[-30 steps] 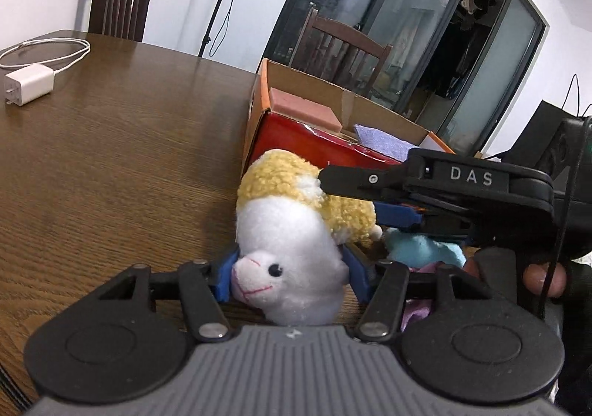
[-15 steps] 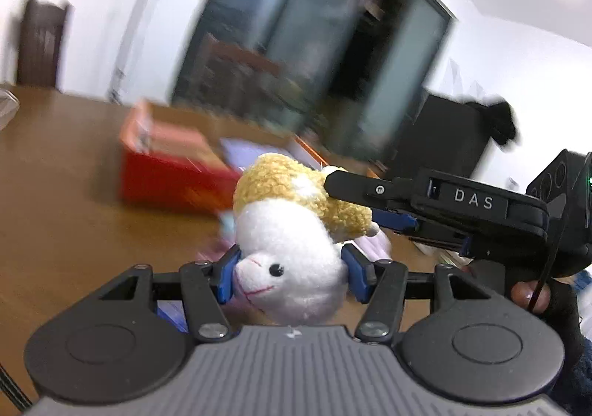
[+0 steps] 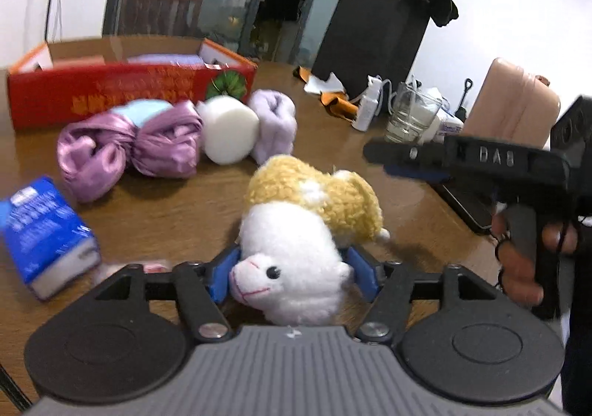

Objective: Organize soft objects

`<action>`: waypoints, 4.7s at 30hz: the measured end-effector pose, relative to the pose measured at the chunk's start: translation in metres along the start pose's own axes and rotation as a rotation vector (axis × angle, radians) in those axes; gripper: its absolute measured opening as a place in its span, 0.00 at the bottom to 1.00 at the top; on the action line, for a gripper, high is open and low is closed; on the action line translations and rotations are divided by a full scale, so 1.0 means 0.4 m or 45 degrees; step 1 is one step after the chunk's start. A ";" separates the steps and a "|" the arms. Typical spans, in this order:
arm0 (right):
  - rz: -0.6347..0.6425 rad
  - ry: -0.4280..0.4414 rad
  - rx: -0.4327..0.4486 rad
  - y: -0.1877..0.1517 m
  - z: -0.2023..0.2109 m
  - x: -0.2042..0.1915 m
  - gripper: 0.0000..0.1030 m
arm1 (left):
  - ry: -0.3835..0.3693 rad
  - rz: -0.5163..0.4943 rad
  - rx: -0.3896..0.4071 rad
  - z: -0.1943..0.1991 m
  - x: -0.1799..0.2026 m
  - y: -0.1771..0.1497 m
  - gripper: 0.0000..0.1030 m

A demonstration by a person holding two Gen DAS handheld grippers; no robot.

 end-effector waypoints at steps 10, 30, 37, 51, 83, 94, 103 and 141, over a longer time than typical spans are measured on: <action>0.066 0.060 -0.132 -0.024 -0.063 -0.011 0.35 | 0.477 -0.053 0.120 0.021 -0.060 0.063 0.68; 0.107 0.309 -0.147 0.007 -0.073 -0.092 0.41 | -0.012 0.426 0.052 0.101 -0.077 0.016 0.75; 0.009 0.336 -0.267 -0.015 -0.170 -0.118 0.37 | 0.023 0.401 0.022 0.079 -0.093 -0.006 0.60; -0.109 0.215 -0.146 -0.054 -0.036 -0.113 0.49 | -0.008 0.511 0.096 0.131 -0.151 -0.010 0.71; -0.069 0.197 -0.015 0.471 -0.483 -0.068 0.44 | -0.210 0.629 0.144 -0.205 -0.377 0.554 0.49; 0.052 -0.066 -0.188 0.435 -0.723 -0.012 0.44 | -0.072 0.587 -0.063 -0.394 -0.425 0.540 0.50; 0.130 -0.123 -0.178 0.435 -0.704 -0.060 0.47 | 0.013 0.503 -0.117 -0.393 -0.433 0.537 0.54; 0.418 0.083 0.218 0.056 0.098 -0.216 0.94 | 0.503 0.113 0.355 0.385 -0.151 0.013 1.00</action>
Point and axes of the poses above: each gripper's, at about its wrist camera, not at the fingertips, and z roughly against the way its jaws point, x to its right, y to its top, the point moved 5 cm from there along -z, roughly the way its jaws point, and after that the axes turned 2 degrees about -x, right-handed, at the moved point
